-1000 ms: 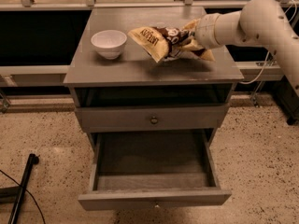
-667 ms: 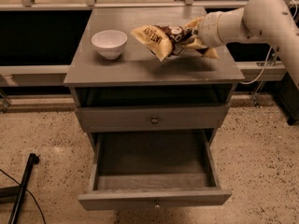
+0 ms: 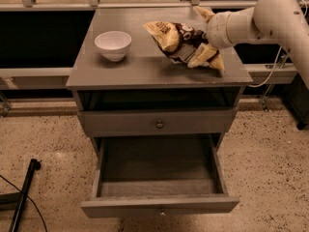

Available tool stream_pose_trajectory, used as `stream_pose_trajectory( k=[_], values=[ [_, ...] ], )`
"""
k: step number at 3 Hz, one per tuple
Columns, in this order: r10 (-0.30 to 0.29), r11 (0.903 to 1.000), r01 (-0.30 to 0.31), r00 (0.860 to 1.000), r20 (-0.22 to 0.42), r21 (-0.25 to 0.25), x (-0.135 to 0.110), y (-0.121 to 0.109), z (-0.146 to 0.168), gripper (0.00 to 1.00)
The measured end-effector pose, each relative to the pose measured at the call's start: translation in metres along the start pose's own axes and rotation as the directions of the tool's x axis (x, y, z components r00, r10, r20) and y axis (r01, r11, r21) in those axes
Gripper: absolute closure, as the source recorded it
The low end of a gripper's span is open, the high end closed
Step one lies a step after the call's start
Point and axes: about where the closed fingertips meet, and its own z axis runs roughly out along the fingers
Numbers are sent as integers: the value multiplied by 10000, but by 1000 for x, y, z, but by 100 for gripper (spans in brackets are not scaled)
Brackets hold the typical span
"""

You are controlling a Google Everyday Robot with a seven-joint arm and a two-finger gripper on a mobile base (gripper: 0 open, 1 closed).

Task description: Pick brown chip bag from middle drawer and place on counter

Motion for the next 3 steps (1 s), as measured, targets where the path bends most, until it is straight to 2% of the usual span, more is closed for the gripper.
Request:
stream_pose_trajectory(
  k=[1,2,3],
  values=[
    [85,10000,-86,9997,-221,-37,6,-4,-13,0],
    [350,9991,-366,9971,-674,-223,16,-4,-51,0],
    [1298,9914,-1307,9819,-1382,22,36,4,-101,0]
  ],
)
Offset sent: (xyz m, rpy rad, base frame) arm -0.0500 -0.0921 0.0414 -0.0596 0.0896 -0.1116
